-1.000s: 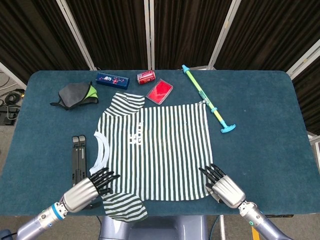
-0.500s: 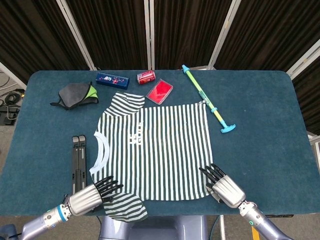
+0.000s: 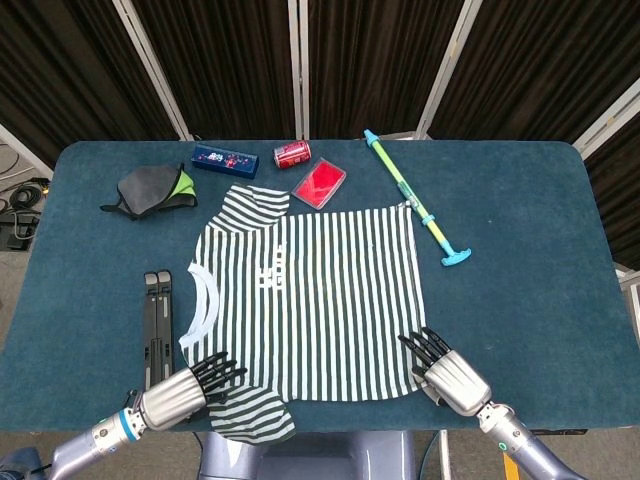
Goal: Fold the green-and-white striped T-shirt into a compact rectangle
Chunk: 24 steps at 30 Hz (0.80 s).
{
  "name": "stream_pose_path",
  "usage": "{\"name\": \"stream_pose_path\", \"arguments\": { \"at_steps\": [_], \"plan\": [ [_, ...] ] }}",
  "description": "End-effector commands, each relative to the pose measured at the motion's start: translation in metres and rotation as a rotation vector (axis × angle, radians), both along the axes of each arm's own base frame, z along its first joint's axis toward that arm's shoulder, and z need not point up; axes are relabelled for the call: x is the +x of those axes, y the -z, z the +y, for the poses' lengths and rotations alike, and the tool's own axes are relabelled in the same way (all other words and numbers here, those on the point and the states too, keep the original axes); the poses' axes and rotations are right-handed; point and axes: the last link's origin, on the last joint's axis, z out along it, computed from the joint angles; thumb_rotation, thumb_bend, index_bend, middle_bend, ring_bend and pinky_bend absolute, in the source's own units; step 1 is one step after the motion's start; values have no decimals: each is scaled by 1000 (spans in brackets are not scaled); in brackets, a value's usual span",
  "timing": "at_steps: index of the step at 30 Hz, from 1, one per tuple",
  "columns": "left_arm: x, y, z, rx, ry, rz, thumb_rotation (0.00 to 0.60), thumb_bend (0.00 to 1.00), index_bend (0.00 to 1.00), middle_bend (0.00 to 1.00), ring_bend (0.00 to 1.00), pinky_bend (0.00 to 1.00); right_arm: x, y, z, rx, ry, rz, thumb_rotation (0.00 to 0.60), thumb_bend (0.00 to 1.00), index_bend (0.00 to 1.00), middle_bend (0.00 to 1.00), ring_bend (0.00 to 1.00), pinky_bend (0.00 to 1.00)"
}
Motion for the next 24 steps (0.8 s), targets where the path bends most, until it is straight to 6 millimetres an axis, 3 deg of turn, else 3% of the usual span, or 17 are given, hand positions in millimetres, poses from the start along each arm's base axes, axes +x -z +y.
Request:
{"name": "stream_pose_path", "arguments": {
  "at_steps": [1,16,24],
  "plan": [
    [-1,2,1,3,-10,-7,600,362,439,0,0,0,0,0,0,0,-1,0,600,388,723,36,0,0],
    [-13,-3,5,19,-24,-2,600,361,437,0,0,0,0,0,1,0,-1,-1,600,395,725,39,0,0],
    [-10,7,6,20,-34,-15,600,362,438,0,0,0,1,0,0,-2,-1,-1,600,395,725,40,0,0]
  ]
}}
